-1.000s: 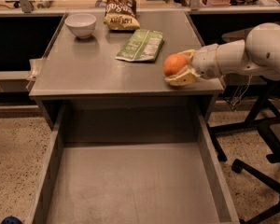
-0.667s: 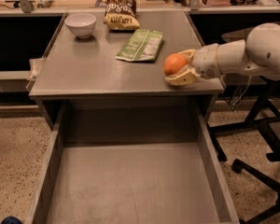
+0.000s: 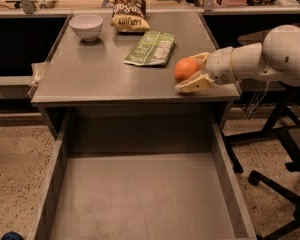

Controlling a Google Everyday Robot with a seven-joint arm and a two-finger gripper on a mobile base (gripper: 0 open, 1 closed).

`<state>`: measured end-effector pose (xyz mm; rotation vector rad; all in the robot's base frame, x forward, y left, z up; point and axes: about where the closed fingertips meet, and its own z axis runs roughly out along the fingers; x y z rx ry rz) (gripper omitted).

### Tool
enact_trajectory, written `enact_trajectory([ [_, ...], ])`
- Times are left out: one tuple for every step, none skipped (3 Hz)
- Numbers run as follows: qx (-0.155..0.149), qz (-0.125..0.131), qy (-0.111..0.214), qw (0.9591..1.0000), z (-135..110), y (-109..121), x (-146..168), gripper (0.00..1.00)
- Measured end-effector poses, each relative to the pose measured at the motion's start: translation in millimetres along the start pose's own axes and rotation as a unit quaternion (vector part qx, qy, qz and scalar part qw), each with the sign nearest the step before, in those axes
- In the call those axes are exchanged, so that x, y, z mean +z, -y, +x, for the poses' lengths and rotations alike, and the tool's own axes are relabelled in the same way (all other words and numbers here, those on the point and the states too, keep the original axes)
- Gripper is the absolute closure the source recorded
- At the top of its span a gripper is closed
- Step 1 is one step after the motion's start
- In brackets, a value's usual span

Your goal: Pick orange from top drawer and place on counter

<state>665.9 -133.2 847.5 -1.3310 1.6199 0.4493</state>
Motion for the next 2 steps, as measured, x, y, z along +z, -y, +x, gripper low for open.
enact_trajectory([
  [0.0,0.0,0.0,1.0,0.0,0.0,0.1,0.0],
  [0.0,0.0,0.0,1.0,0.0,0.0,0.1,0.0],
])
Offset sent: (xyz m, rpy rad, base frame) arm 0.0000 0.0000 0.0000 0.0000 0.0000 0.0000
